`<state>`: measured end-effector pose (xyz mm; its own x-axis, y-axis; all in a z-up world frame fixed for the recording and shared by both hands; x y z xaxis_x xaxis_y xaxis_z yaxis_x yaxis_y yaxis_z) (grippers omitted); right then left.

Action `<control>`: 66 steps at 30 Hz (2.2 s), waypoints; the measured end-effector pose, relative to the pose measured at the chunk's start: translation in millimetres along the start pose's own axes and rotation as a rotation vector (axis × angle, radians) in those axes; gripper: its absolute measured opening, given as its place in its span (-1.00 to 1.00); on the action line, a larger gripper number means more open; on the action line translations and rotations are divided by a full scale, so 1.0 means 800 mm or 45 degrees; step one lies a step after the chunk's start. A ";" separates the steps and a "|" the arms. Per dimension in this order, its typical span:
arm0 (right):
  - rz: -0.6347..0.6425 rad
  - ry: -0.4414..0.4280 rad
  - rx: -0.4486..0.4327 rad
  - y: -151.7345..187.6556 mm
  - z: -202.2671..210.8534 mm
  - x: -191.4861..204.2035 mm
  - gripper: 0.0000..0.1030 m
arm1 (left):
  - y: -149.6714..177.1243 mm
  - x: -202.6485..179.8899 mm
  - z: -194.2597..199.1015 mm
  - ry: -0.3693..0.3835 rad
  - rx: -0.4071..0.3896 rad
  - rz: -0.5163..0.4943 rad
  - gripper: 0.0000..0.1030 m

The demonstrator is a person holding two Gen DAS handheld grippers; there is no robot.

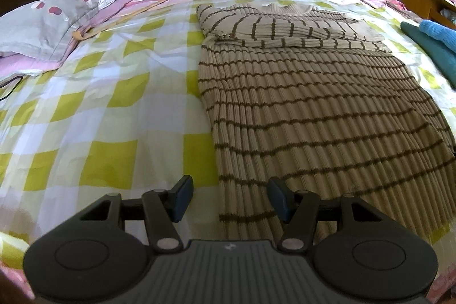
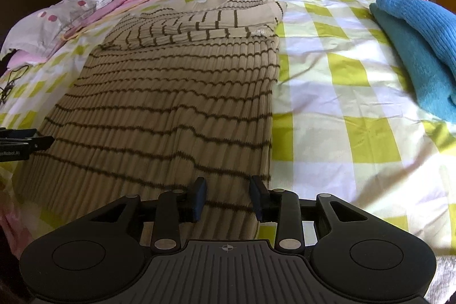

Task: Fold small clothes
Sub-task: 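Smooth the folded sweater flat with both grippers, then grasp the sweater hem with both grippers and lift it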

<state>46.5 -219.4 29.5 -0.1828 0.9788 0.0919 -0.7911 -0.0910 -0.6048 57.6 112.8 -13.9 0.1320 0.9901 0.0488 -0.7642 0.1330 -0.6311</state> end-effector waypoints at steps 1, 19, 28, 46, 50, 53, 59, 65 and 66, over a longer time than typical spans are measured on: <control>-0.004 -0.002 0.002 0.001 0.001 -0.001 -0.35 | 0.001 -0.001 0.001 0.001 0.002 -0.002 0.23; -0.095 -0.016 0.025 0.023 0.014 -0.021 -0.23 | 0.024 -0.008 0.018 0.054 0.028 -0.001 0.23; -0.130 -0.086 0.040 0.023 0.013 -0.024 -0.24 | 0.033 -0.014 0.025 0.127 0.041 -0.015 0.22; -0.194 -0.165 0.114 0.023 0.011 -0.026 -0.71 | 0.031 -0.010 0.021 0.187 0.090 0.024 0.18; -0.322 -0.240 0.127 0.023 0.013 -0.041 -0.89 | 0.029 -0.004 0.024 0.192 0.086 0.045 -0.29; -0.427 -0.352 0.075 0.022 0.026 -0.052 -0.89 | 0.025 0.009 0.026 0.275 0.096 0.158 -0.66; -0.523 -0.491 -0.067 0.001 0.049 -0.057 -0.90 | 0.012 0.014 0.030 0.365 0.033 0.260 -0.74; -0.637 -0.592 -0.143 -0.024 0.049 -0.066 -0.90 | -0.013 0.026 0.031 0.471 -0.042 0.378 -0.75; -0.654 -0.607 -0.158 -0.027 0.048 -0.070 -0.90 | -0.018 0.028 0.030 0.479 -0.059 0.389 -0.75</control>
<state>51.5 -279.1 68.2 -0.0623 0.7030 0.7085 -0.7786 0.4099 -0.4752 56.1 134.0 14.8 0.1314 0.8969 -0.4222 -0.7758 -0.1722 -0.6071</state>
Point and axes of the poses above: each gripper's, at about its wrist camera, not at the fingertips, and z roughly against the way its jaws point, x to its left, y to its underside, the point moved 1 cm from there along -z, roughly the way its jaws point, and after that the axes turned 3 degrees about -z, right-handed, at the moved point
